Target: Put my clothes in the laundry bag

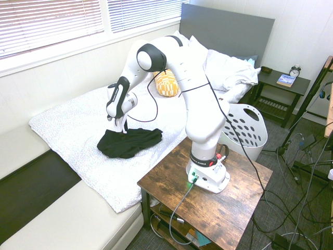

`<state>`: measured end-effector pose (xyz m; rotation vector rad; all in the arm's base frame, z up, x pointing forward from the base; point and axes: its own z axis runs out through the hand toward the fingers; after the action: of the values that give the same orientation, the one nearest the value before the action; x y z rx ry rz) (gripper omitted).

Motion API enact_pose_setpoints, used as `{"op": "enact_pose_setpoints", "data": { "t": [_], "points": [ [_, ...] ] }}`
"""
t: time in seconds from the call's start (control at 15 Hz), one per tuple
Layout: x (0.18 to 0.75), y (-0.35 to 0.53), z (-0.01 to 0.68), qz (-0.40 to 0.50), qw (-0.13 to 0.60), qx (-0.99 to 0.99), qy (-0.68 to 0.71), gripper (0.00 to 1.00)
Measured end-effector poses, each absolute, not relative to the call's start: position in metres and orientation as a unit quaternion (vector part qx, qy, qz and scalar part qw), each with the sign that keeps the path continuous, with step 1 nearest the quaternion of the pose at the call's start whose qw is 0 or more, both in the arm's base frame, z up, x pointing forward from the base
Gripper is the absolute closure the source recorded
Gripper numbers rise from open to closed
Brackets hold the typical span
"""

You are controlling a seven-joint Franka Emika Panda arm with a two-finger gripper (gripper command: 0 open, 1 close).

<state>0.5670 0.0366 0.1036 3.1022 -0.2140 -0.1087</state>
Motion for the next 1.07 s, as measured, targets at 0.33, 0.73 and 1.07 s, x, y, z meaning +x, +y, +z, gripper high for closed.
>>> {"op": "enact_pose_setpoints", "data": {
  "t": [0.33,0.73,1.07],
  "points": [
    [0.585,0.025,0.059,-0.039,0.032,0.997,-0.061,0.0],
    [0.59,0.032,0.044,-0.044,0.038,0.997,-0.049,1.0],
    [0.589,0.039,0.044,-0.044,0.041,0.997,-0.046,1.0]
  ]
}}
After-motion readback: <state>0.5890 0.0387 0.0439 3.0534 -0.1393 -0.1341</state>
